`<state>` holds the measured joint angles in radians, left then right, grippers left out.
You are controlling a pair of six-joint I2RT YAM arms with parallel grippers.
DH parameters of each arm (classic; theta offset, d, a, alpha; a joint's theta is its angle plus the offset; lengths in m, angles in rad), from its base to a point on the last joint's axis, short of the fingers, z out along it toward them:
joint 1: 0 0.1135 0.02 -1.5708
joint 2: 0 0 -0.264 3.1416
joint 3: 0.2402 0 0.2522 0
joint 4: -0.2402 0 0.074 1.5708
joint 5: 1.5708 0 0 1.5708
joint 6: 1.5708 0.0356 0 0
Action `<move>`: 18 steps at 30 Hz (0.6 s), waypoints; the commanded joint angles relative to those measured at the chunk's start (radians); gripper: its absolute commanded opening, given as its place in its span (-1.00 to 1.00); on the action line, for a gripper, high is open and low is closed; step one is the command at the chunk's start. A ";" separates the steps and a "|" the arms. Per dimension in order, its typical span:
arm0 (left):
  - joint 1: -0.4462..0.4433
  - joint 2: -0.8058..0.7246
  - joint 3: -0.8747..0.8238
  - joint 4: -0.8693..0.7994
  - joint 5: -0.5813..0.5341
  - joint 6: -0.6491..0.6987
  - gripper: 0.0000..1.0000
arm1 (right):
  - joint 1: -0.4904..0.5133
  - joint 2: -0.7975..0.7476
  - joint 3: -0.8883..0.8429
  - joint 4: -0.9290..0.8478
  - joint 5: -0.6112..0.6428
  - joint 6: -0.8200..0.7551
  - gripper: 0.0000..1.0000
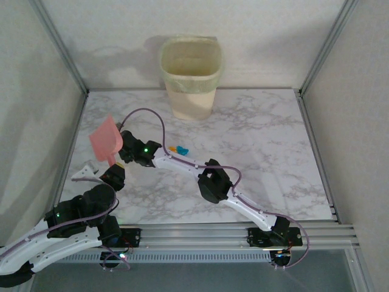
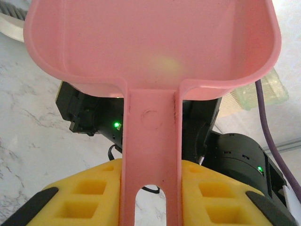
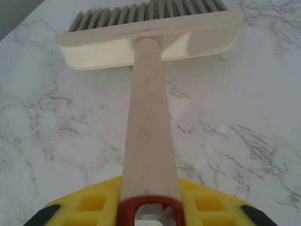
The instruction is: Sweep away the paper scraps from the table
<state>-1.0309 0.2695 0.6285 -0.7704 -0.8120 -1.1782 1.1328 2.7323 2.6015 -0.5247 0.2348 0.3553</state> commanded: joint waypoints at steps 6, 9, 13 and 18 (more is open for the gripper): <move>-0.003 -0.050 -0.033 -0.039 -0.031 -0.044 -0.88 | 0.003 -0.076 -0.097 -0.034 0.086 0.018 -1.00; -0.003 -0.052 -0.032 -0.035 -0.032 -0.040 -0.88 | 0.002 -0.179 -0.259 -0.008 0.137 0.010 -1.00; -0.003 -0.057 -0.045 -0.010 -0.013 -0.021 -0.88 | -0.001 -0.385 -0.608 0.142 0.194 -0.013 -1.00; -0.003 -0.035 -0.102 0.101 0.059 0.046 -0.86 | -0.023 -0.628 -0.996 0.280 0.216 0.008 -1.00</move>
<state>-1.0309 0.2245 0.5571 -0.7269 -0.7853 -1.1690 1.1278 2.2131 1.7256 -0.3305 0.3912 0.3523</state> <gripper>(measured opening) 0.271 0.261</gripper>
